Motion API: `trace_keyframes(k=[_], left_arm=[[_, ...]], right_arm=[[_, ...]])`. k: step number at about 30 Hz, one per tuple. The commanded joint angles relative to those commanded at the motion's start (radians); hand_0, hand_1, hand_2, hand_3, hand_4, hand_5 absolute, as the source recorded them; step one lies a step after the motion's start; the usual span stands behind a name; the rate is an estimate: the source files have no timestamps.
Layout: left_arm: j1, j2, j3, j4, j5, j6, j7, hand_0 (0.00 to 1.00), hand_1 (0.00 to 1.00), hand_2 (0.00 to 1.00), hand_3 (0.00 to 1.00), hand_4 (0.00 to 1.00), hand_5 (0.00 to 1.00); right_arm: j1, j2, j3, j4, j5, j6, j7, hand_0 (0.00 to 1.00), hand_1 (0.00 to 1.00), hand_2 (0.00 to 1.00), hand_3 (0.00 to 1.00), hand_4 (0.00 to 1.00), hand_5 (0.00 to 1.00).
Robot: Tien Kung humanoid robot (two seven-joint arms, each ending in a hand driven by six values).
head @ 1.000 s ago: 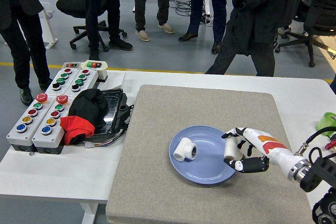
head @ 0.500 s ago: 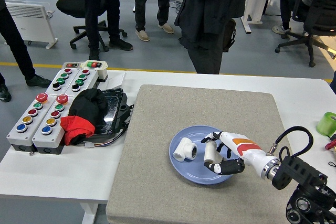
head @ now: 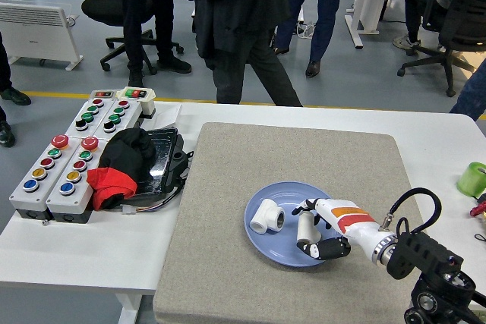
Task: Pick pipe place plate twice
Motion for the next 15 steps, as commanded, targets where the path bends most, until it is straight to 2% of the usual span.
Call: trace_keyframes(k=[1, 6, 7, 15], left_arm=[[0.001, 0.000, 0.000, 0.000, 0.001, 0.000, 0.000, 0.720, 0.749, 0.701, 0.650, 0.405, 0.998], [0.004, -0.001, -0.003, -0.001, 0.006, -0.001, 0.001, 0.720, 0.749, 0.701, 0.650, 0.405, 0.998], [0.004, -0.001, -0.004, -0.001, 0.007, -0.001, 0.001, 0.721, 0.749, 0.701, 0.650, 0.404, 0.998], [0.006, -0.002, -0.008, -0.001, 0.016, -0.003, 0.001, 0.721, 0.750, 0.702, 0.650, 0.401, 0.998]], right_arm=[[0.000, 0.001, -0.001, -0.003, -0.002, 0.001, 0.001, 0.921, 0.876, 0.983, 0.948, 0.701, 0.330], [-0.003, 0.001, -0.001, -0.005, -0.004, -0.002, 0.005, 0.921, 0.876, 0.983, 0.948, 0.701, 0.330], [-0.004, 0.001, 0.000, -0.005, -0.003, -0.003, 0.006, 0.960, 0.919, 0.998, 0.998, 0.726, 0.334], [-0.017, 0.001, 0.029, 0.005, 0.012, -0.010, 0.012, 0.971, 0.917, 0.998, 0.998, 0.734, 0.350]])
